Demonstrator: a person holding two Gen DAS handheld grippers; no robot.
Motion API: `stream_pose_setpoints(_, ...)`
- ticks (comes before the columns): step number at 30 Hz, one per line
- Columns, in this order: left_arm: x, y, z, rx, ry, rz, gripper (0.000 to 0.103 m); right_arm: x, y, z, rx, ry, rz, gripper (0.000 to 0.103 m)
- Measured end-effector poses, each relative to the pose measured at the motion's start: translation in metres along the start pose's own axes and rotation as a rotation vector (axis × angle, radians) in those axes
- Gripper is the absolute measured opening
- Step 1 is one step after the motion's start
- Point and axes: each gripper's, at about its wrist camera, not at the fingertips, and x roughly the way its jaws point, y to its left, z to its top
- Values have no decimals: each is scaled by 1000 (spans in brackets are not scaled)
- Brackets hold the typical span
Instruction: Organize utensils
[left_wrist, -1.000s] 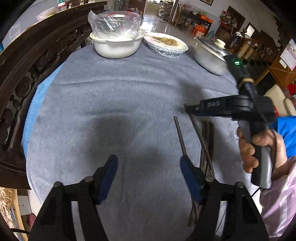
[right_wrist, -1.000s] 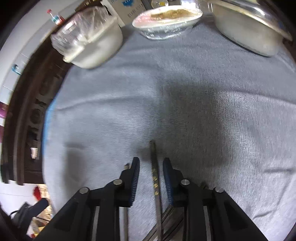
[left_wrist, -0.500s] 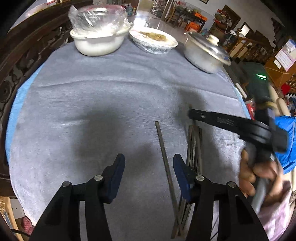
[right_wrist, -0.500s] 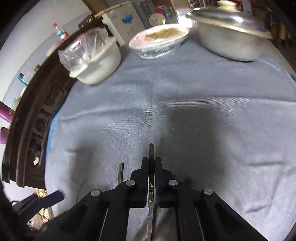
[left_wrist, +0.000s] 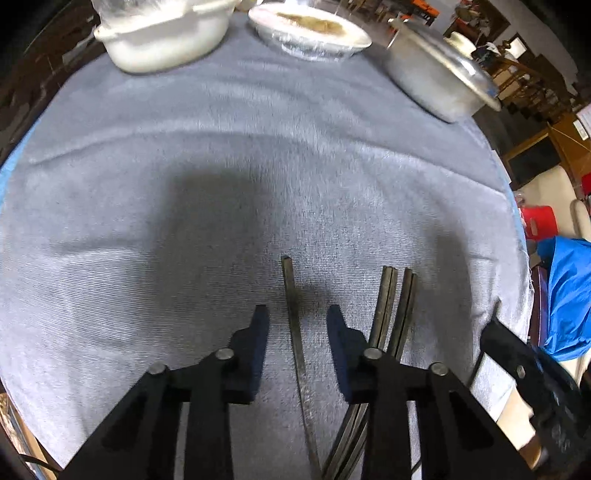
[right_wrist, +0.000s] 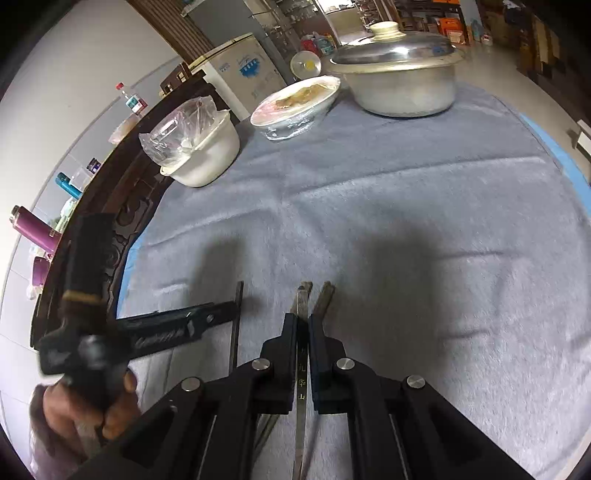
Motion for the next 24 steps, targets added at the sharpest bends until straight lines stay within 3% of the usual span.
stream_pose_setpoints(2,10,1,2,-15,35,-18,28,-6,-3,-5,11,-6,14,7)
stream_pose_setpoints(8,14,-4,9,-5,10,-3,27,-21,-5,-22,22,-25,27,7)
stream_pose_setpoints(11,15,-2,14,-11,7,-1,16,-27,-8,-29,31,-37,33,7)
stream_pose_setpoints(12,15,-1,14,-12,3,8,8,-30,-8,-31,35,-42,37,7)
stream_pose_setpoints(14,14,2,12,-14,-7,2,6,-35,-8,-34,40,-51,36,7)
stream_pose_setpoints(19,-2,16,-6,-35,-64,-7,5,-53,-3,-40,34,-89,32,7)
stream_pose_setpoints(24,-52,20,-31,-8,-188,-32,5,-82,12,-50,3,-163,9,7)
